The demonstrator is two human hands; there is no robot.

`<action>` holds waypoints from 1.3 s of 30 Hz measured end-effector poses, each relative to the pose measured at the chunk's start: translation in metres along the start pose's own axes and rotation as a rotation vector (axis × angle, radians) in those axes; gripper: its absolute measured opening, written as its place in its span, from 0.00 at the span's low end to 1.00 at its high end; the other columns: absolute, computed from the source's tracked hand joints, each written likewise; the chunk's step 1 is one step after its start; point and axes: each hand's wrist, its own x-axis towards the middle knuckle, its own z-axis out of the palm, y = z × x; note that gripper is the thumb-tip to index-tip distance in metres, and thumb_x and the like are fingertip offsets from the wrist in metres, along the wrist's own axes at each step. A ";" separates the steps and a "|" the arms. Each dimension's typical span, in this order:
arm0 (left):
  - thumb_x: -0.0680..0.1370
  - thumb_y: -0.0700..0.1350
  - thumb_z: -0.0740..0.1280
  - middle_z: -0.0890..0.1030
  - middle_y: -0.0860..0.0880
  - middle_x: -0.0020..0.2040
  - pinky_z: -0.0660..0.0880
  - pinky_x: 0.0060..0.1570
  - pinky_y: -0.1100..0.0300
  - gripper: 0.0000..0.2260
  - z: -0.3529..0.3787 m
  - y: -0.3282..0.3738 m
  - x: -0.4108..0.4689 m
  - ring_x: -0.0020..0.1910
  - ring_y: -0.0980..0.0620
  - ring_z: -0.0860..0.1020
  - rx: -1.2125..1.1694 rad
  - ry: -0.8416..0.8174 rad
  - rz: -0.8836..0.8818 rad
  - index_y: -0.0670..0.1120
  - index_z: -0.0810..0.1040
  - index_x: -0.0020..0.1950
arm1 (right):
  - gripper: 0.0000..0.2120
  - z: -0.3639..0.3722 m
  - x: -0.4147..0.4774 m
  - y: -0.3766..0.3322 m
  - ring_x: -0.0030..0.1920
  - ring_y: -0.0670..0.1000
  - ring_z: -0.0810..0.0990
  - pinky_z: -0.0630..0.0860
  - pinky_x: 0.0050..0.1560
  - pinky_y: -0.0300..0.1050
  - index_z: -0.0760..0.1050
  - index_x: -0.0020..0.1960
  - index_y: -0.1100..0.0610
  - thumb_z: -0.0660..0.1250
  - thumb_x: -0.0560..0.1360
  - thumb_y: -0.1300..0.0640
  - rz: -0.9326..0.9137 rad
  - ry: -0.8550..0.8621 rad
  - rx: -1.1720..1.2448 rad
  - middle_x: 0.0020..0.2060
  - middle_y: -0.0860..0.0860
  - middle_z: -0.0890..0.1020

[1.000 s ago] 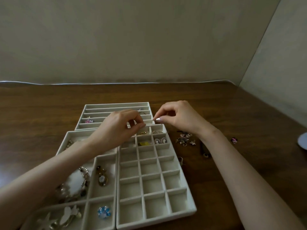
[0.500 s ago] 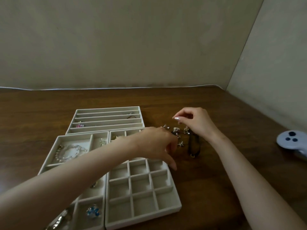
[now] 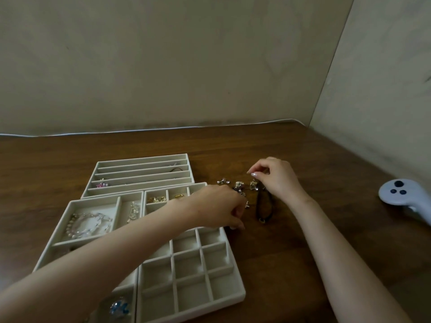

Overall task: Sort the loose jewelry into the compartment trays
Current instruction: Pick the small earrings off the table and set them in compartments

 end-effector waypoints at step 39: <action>0.73 0.53 0.69 0.78 0.59 0.41 0.64 0.33 0.70 0.08 -0.008 -0.028 -0.021 0.33 0.67 0.71 -0.177 0.298 -0.095 0.52 0.75 0.47 | 0.11 -0.049 -0.008 0.020 0.46 0.51 0.80 0.78 0.41 0.43 0.74 0.47 0.55 0.74 0.69 0.59 0.426 -0.468 -0.070 0.47 0.53 0.80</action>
